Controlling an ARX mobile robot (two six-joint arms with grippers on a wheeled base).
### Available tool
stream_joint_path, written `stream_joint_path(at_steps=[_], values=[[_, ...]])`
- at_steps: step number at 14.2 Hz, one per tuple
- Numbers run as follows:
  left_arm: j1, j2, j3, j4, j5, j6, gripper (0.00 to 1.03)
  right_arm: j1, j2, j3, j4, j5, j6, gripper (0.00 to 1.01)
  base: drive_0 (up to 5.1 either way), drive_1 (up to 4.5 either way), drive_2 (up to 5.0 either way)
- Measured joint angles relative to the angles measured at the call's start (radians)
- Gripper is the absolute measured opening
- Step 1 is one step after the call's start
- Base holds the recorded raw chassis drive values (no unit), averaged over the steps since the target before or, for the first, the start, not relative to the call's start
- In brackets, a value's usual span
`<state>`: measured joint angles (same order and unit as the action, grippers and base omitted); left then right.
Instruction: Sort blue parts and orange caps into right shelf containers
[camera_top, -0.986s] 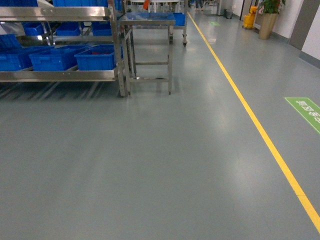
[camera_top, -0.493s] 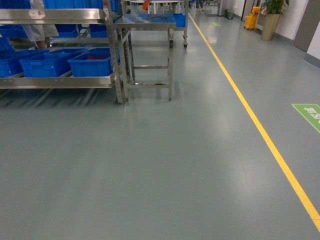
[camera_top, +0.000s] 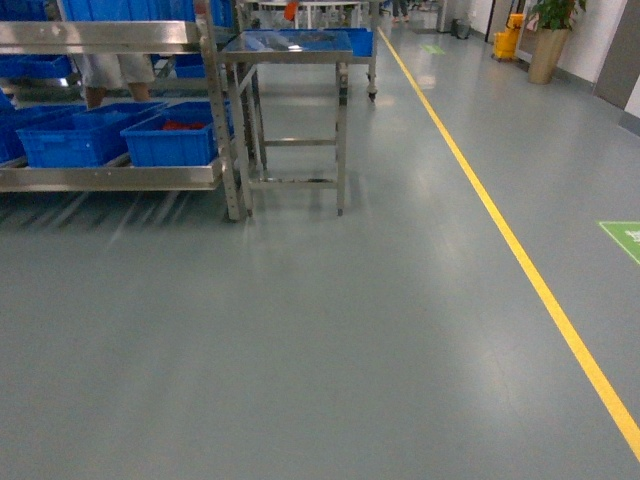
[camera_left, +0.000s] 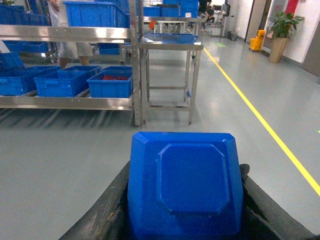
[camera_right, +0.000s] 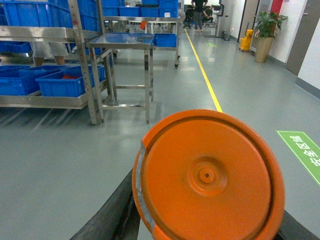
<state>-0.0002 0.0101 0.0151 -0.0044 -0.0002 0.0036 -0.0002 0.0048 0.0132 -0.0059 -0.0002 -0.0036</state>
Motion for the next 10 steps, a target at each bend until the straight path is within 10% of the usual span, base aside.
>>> stream_joint_path(at_steps=[10], values=[[0.000, 0.000, 0.000, -0.003, -0.001, 0.000, 0.43, 0.000, 0.000, 0.000, 0.000, 0.000, 0.000, 0.43, 0.0, 4.14, -4.2]])
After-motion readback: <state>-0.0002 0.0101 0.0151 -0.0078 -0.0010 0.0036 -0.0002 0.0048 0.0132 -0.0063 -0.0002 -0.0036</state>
